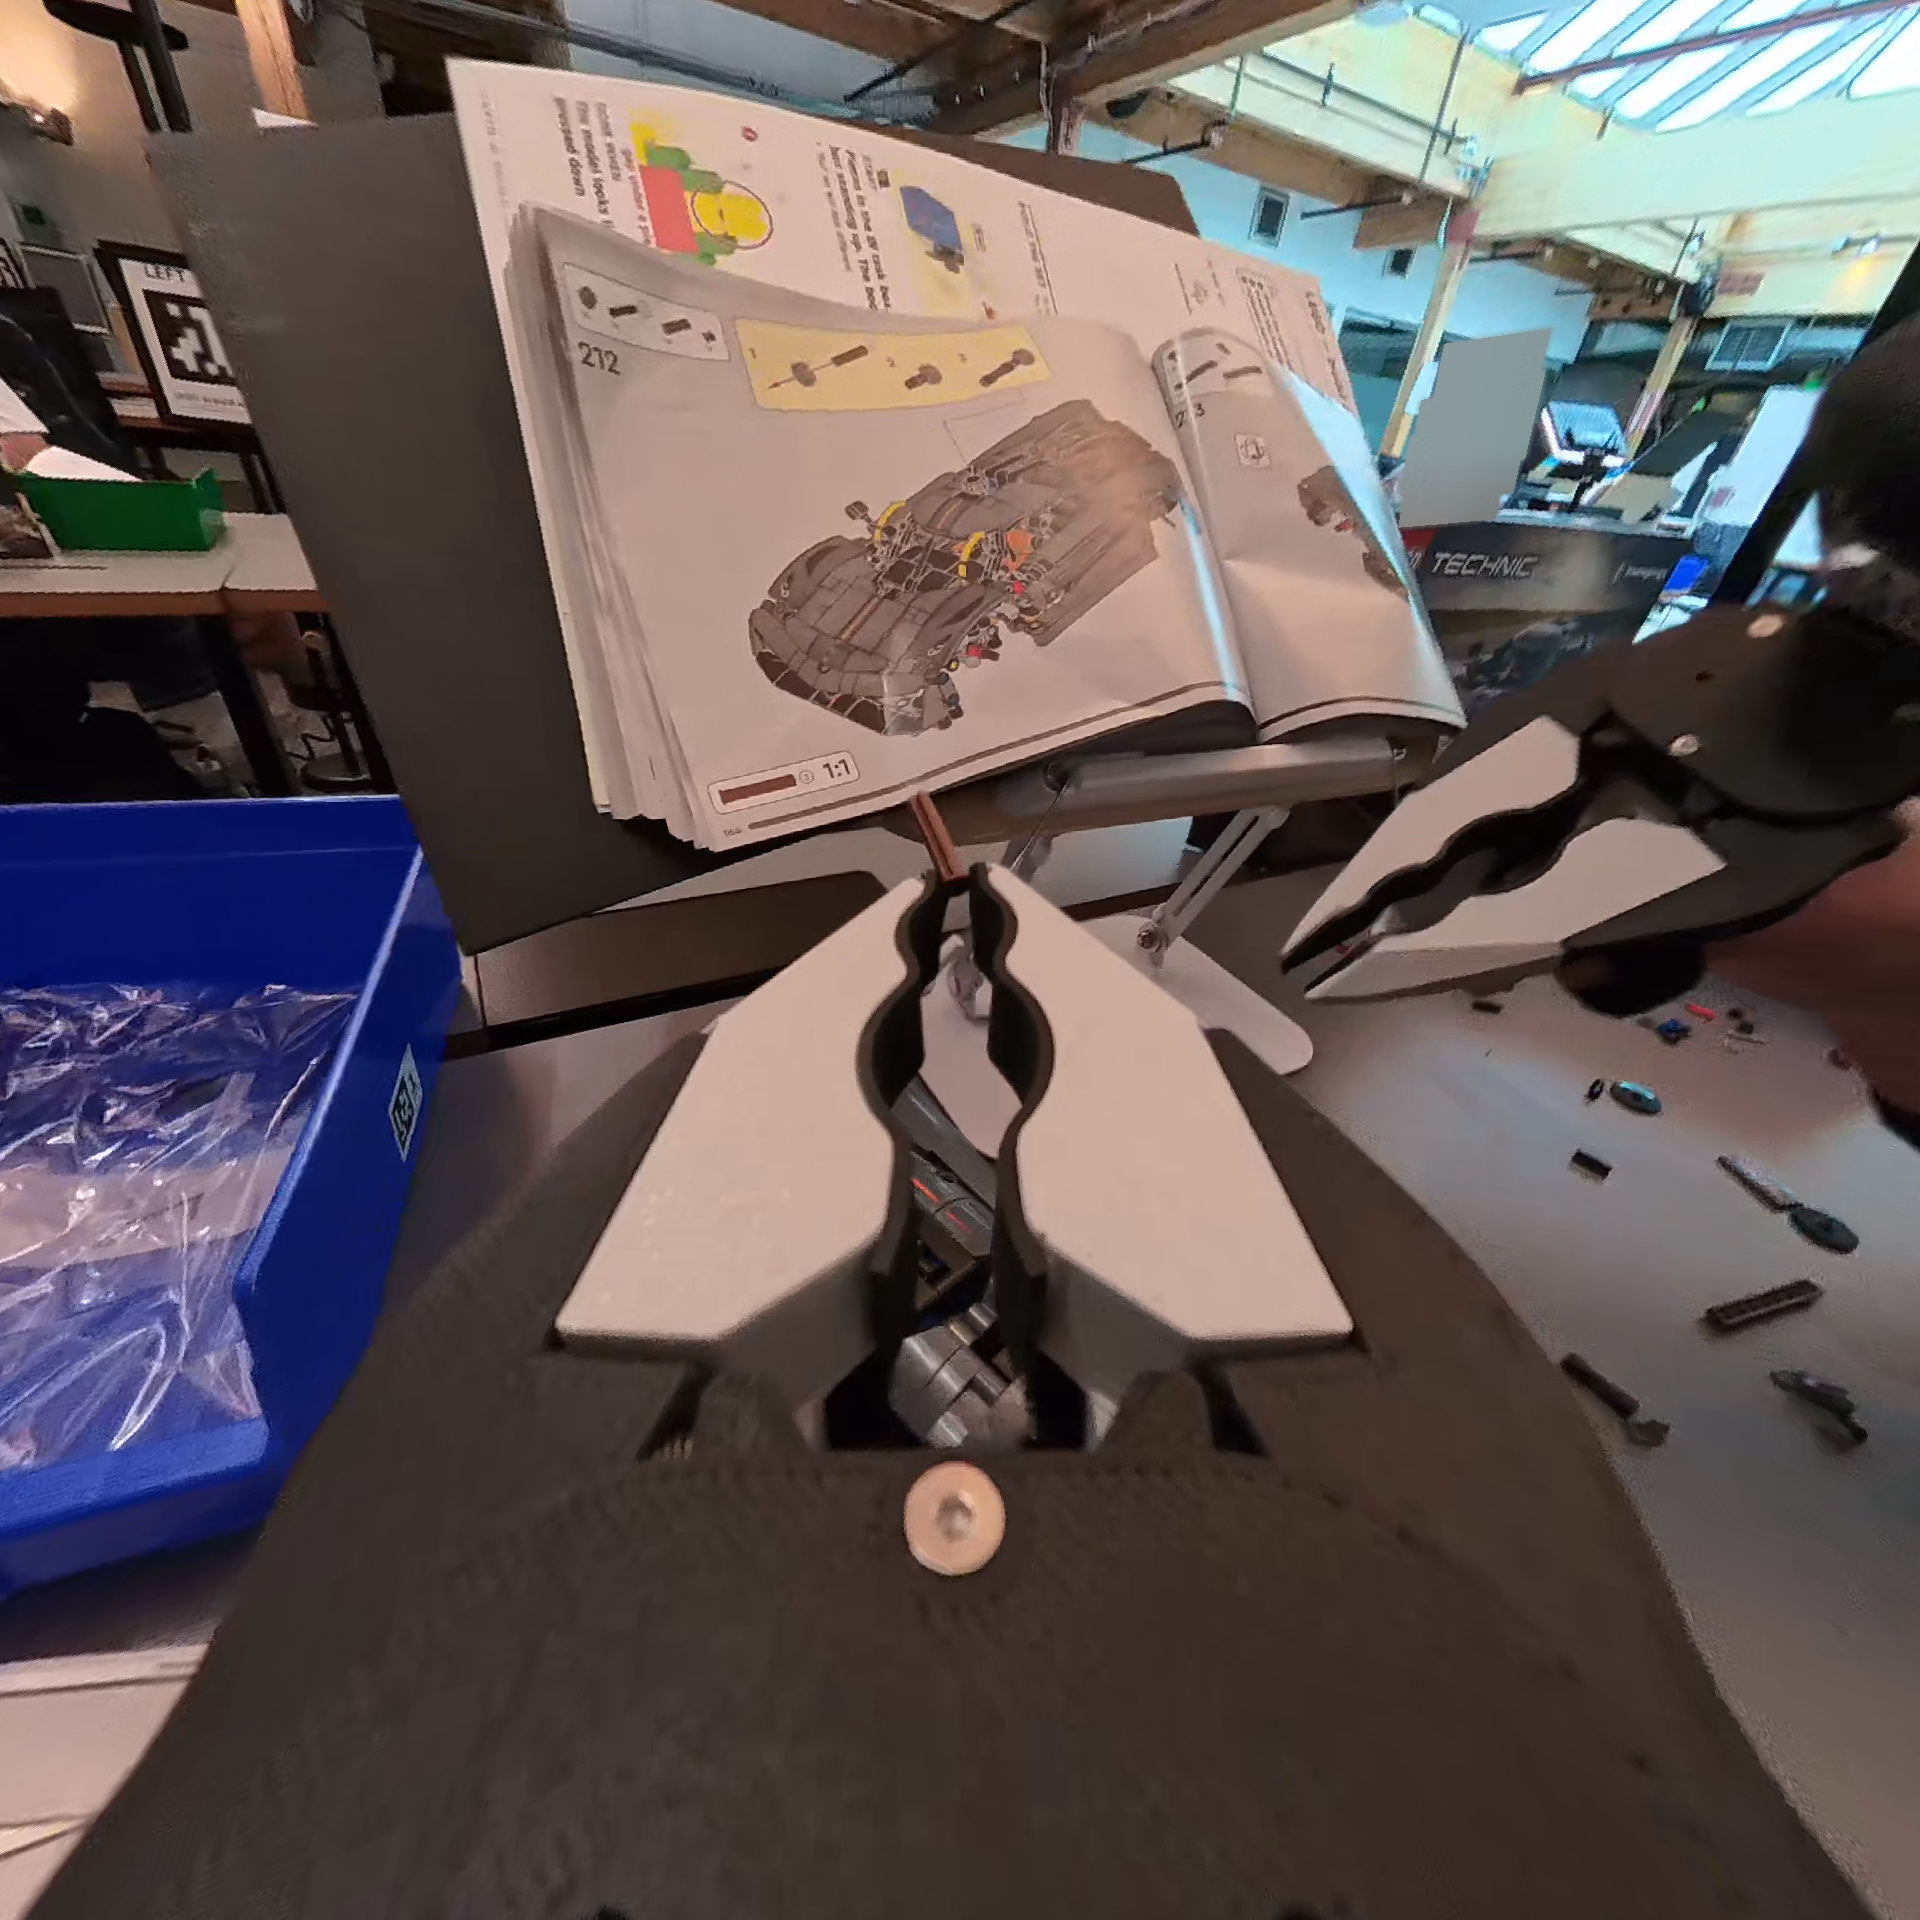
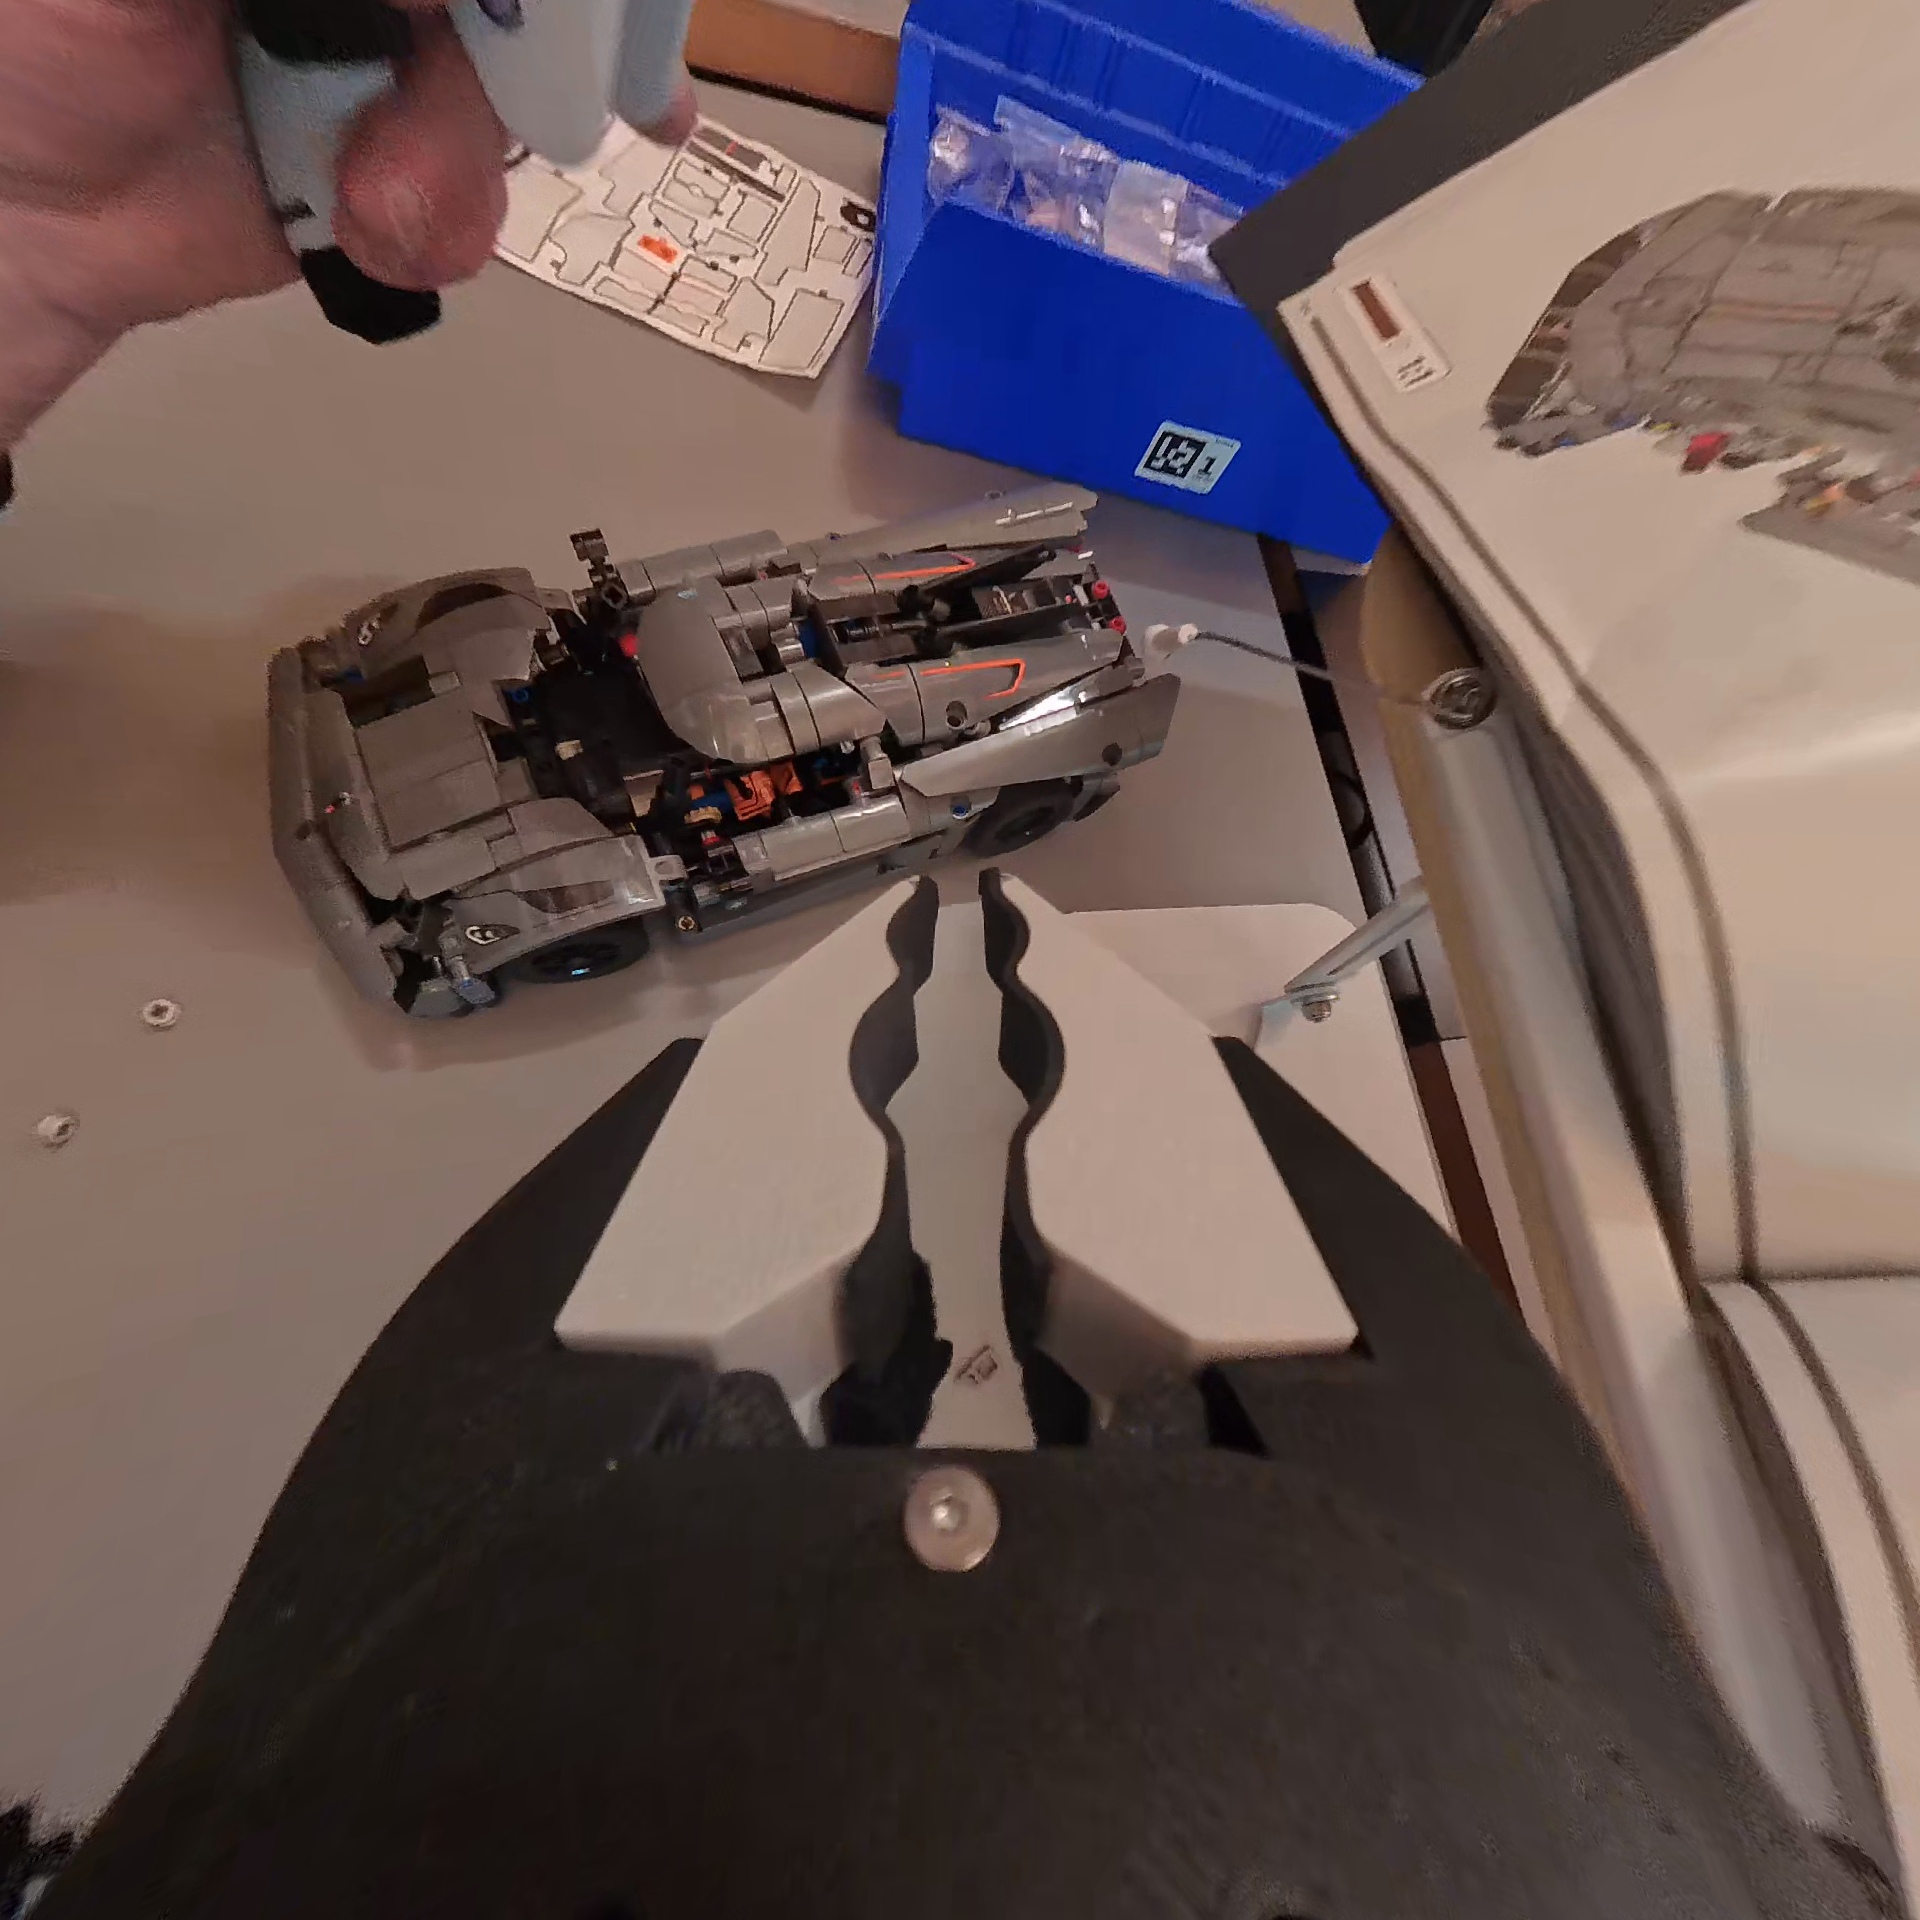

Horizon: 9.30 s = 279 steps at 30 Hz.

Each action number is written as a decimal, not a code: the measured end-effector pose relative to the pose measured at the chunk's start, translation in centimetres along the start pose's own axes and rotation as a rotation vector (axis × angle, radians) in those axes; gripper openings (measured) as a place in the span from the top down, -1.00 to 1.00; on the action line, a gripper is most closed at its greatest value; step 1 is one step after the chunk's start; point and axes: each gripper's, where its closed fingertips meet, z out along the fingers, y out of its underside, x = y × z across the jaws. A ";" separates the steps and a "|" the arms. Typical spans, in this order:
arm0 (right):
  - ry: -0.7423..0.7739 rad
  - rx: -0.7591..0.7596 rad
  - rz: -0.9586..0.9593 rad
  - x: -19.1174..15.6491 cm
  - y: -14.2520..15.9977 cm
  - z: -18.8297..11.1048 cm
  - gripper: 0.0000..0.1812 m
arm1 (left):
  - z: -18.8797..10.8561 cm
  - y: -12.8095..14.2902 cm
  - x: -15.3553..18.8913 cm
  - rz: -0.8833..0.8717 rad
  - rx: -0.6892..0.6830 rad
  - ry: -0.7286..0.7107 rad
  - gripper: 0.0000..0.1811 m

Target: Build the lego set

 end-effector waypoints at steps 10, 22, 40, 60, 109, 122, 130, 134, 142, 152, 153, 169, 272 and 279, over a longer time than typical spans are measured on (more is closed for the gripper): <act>0.108 -0.003 -0.018 -1.3 2.8 -6.0 0.91 | 2.3 0.1 4.4 0.081 -0.008 0.108 0.97; 0.216 0.010 0.215 -1.3 14.4 -7.8 0.90 | 6.7 3.5 13.9 0.222 -0.082 0.333 0.97; 0.229 0.154 0.211 -1.3 12.0 -8.7 0.83 | 8.8 7.5 21.1 0.413 -0.143 0.461 0.97; 0.261 0.173 0.269 0.5 13.2 -10.2 0.82 | 9.4 9.0 22.8 0.474 -0.166 0.487 0.97; -0.135 -0.408 0.314 -13.8 30.4 -22.0 0.71 | 9.2 7.9 21.5 0.442 -0.145 0.459 0.97; -0.108 -0.291 0.277 -12.4 28.3 -20.9 0.88 | 9.4 8.6 22.1 0.451 -0.158 0.474 0.97; -0.062 0.254 0.279 -5.9 13.7 -19.3 0.88 | 8.9 9.6 26.0 0.500 -0.154 0.599 0.97; -0.236 0.429 0.352 -5.2 10.7 -18.4 0.88 | 8.0 9.4 28.5 0.546 -0.112 0.667 0.97; -0.502 0.687 0.496 -5.6 10.0 -20.3 0.88 | 6.8 8.6 31.3 0.592 -0.050 0.722 0.97; -0.717 0.780 0.601 -6.5 9.1 -20.7 0.88 | 5.1 7.2 33.2 0.624 0.027 0.762 0.97; -0.726 0.790 0.599 -6.6 9.0 -20.9 0.88 | 5.1 7.1 33.2 0.623 0.030 0.763 0.97; -0.764 0.771 0.613 -6.9 9.1 -20.7 0.89 | 5.4 7.4 33.1 0.645 0.012 0.745 0.97; -0.745 0.390 0.691 -7.9 13.2 -18.2 0.90 | 6.0 11.7 33.4 0.948 -0.128 0.693 0.98; -0.758 0.423 0.698 -7.6 13.0 -18.4 0.89 | 6.2 11.5 33.3 0.948 -0.112 0.676 0.98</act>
